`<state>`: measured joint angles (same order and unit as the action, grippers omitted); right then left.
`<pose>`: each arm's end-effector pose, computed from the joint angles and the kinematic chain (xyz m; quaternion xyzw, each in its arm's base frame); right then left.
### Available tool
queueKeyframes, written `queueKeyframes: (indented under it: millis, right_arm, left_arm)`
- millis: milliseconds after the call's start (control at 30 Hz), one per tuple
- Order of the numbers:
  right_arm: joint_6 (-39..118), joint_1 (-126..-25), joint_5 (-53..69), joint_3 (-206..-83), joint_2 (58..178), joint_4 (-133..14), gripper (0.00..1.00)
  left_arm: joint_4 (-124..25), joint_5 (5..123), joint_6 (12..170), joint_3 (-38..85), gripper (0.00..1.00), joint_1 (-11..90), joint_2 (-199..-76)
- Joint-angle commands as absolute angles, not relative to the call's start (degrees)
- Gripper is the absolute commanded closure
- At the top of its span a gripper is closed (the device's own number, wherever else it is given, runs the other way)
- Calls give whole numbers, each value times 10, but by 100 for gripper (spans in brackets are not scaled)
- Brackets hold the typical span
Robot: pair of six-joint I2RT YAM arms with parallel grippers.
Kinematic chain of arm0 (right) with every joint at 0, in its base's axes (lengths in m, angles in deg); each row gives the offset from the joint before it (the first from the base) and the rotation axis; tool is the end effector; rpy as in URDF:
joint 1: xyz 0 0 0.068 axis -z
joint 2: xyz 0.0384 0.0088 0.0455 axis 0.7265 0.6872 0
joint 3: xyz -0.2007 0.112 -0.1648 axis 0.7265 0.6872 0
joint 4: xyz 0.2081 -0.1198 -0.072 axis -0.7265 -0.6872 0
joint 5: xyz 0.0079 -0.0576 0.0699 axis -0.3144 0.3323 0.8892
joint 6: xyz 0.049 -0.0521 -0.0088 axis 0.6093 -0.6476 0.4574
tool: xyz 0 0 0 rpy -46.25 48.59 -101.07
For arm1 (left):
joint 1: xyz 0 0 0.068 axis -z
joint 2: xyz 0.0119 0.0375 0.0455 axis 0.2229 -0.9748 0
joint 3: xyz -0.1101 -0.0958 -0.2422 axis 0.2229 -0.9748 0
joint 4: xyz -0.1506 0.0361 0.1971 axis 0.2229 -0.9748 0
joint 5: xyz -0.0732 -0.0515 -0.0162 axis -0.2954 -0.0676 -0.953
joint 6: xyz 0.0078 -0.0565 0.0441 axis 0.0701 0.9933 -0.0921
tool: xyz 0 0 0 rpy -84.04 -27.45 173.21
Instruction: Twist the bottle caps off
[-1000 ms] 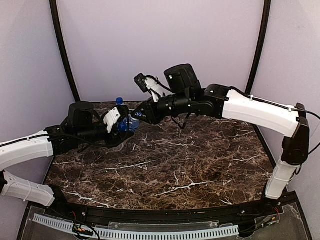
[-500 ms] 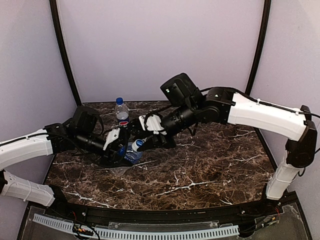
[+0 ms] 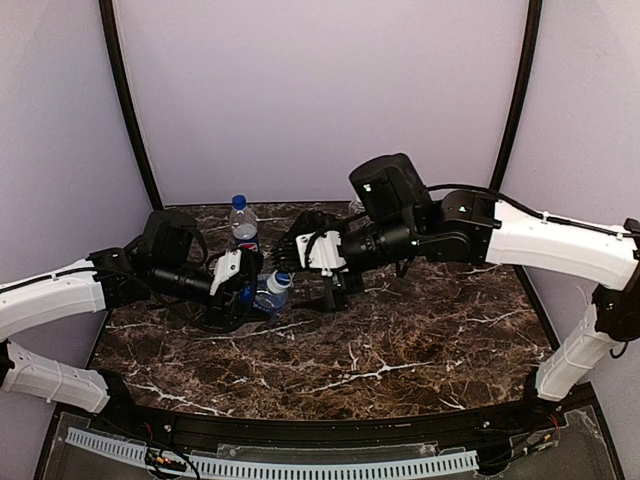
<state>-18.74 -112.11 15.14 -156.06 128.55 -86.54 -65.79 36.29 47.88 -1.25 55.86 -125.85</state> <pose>0.1421 0.3494 0.3607 -0.7712 0.3997 0.1728 0.4643 0.1555 -0.1929 0.2894 0.6213 0.5652 -0.3147 0.4422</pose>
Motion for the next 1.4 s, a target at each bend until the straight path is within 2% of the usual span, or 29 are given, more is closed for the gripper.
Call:
queueKeyframes:
  millis: [0,100,200,333,500,833,900,1100,1200,1367]
  right_arm:
    - [43,-1096,131,-1512,1213,-700,1]
    - [228,-1077,109,-1512,1223,-671,2]
    - [355,-1075,67,-1553,1261,-713,16]
    - [419,-1077,25,-1585,1285,-739,25]
    - [444,-1080,47,-1607,1312,-725,29]
    - [444,-1081,57,-1636,1361,-729,49]
    - [446,-1080,59,-1634,1363,-729,59]
    - [417,-1076,84,-1628,1361,-733,99]
    - [316,-1076,172,-1627,1357,-759,100]
    - [61,-1087,341,-1601,1338,-847,100]
  left_arm:
    - [-550,480,525,-42,68,560,-1243]
    - [-489,579,543,-57,67,560,-1244]
    - [-445,639,553,-60,66,560,-1249]
    - [-432,675,559,-58,65,560,-1251]
    - [-436,671,565,-61,65,560,-1249]
    - [-433,668,558,-57,65,560,-1251]
    - [-433,667,557,-57,65,560,-1252]
    - [-438,650,554,-58,66,560,-1250]
    - [-463,599,546,-54,68,560,-1248]
    - [-581,387,481,-28,70,560,-1248]
